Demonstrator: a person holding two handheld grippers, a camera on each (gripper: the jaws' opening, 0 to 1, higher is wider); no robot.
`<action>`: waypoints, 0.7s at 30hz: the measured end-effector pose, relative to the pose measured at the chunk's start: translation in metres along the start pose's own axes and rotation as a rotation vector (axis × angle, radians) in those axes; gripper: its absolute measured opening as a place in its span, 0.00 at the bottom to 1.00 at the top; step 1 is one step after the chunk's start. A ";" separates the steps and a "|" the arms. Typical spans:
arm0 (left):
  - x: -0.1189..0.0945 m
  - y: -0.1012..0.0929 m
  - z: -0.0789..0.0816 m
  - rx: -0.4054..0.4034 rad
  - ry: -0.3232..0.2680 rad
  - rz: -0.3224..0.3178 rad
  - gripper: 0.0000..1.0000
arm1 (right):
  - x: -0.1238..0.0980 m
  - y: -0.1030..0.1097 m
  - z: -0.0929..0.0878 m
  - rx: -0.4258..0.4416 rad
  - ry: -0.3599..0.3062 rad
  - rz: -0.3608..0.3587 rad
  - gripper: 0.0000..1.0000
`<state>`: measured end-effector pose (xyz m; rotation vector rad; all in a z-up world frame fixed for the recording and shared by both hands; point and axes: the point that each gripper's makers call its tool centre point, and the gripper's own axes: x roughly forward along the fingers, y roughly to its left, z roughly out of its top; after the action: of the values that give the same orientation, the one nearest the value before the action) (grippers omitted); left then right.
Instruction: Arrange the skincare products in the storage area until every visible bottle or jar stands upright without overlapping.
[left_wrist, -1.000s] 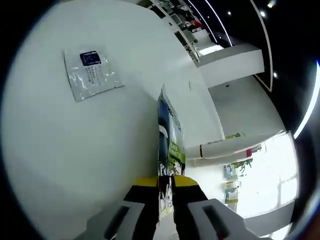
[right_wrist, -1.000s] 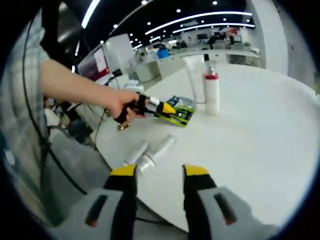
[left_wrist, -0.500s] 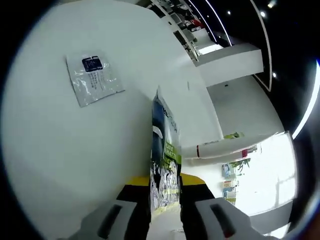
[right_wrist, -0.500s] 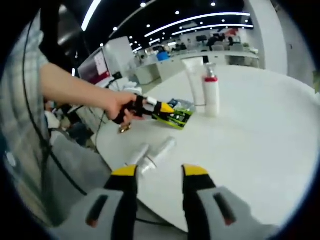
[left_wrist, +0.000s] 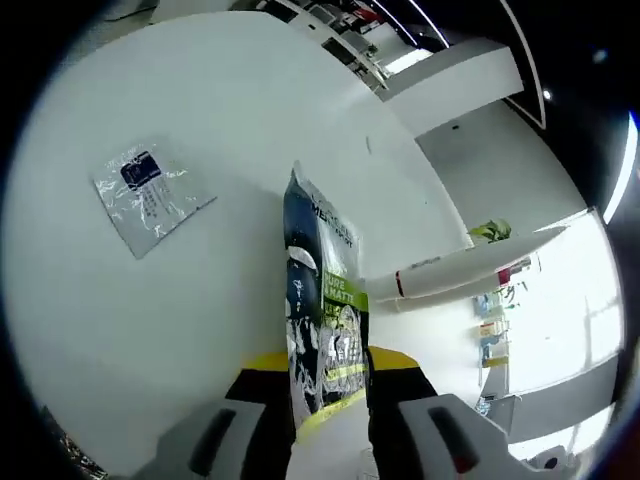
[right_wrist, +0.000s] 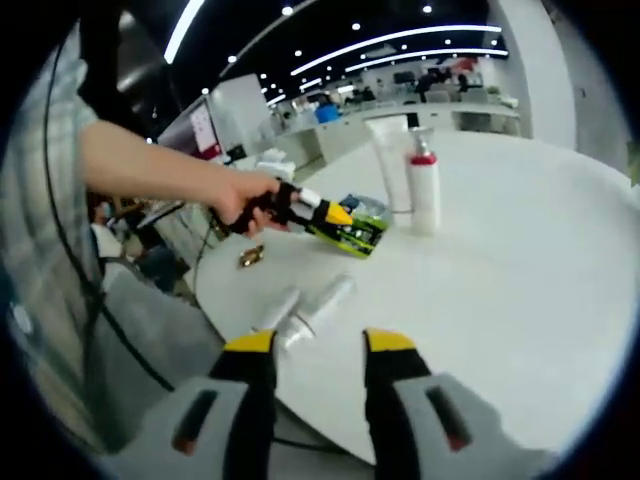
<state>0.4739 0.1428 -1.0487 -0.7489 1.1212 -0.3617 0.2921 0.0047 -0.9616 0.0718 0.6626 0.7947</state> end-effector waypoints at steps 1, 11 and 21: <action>0.000 0.000 -0.001 0.029 0.014 0.011 0.27 | 0.000 0.000 0.000 0.000 -0.001 0.000 0.32; -0.001 -0.001 -0.005 0.193 0.092 0.081 0.29 | -0.001 -0.001 0.001 0.001 -0.007 -0.001 0.31; -0.009 0.011 0.002 0.269 0.097 0.153 0.39 | -0.003 -0.001 0.005 0.013 -0.028 0.001 0.32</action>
<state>0.4710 0.1571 -1.0501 -0.4102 1.1845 -0.4125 0.2941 0.0034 -0.9564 0.0954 0.6410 0.7889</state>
